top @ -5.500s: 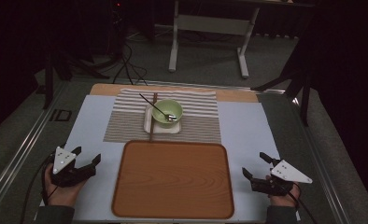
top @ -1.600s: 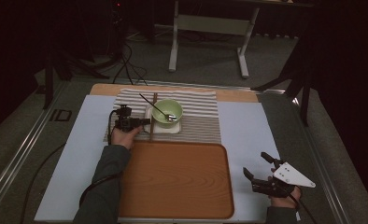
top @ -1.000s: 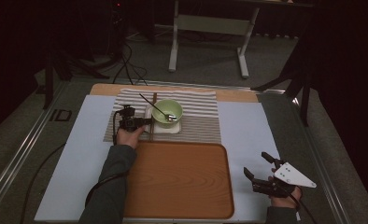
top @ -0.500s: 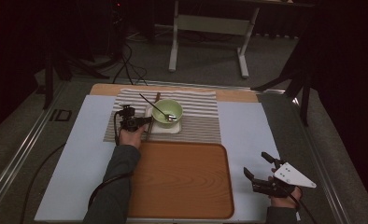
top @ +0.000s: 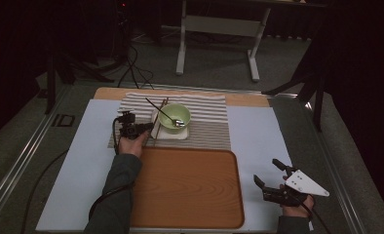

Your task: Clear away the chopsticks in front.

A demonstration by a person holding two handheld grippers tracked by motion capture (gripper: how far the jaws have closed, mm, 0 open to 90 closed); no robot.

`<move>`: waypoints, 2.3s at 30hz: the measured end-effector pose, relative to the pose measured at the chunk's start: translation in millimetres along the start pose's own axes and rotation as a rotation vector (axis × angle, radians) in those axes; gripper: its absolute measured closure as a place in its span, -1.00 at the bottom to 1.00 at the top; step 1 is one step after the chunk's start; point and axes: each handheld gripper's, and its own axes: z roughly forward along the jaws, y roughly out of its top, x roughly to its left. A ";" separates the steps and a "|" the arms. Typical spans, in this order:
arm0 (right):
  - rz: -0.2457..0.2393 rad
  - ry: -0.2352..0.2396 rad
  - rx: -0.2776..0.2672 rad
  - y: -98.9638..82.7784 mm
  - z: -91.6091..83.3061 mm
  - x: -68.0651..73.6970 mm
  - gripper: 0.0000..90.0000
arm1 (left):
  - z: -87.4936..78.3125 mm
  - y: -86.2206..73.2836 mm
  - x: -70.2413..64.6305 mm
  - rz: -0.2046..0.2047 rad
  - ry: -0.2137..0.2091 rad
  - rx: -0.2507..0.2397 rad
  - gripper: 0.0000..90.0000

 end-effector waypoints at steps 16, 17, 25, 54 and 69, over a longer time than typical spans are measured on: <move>-0.002 -0.002 0.002 0.4 0.1 1.2 -0.70 | -51.4 -11.7 9.5 -0.007 -0.046 -0.070 0.92; -0.002 -0.002 0.003 0.4 0.1 1.2 -0.70 | -54.4 -12.7 8.8 -0.003 -0.044 -0.074 0.92; -0.001 -0.004 0.001 0.5 -0.2 1.5 -0.70 | -73.7 -25.1 5.1 0.009 -0.044 -0.095 0.92; -0.007 0.005 -0.004 2.2 2.8 3.5 -0.70 | -135.4 -65.4 3.2 -0.029 -0.025 -0.191 0.91; -0.017 0.016 -0.010 4.9 8.3 5.0 -0.70 | -162.4 -92.5 2.7 -0.022 -0.001 -0.202 0.91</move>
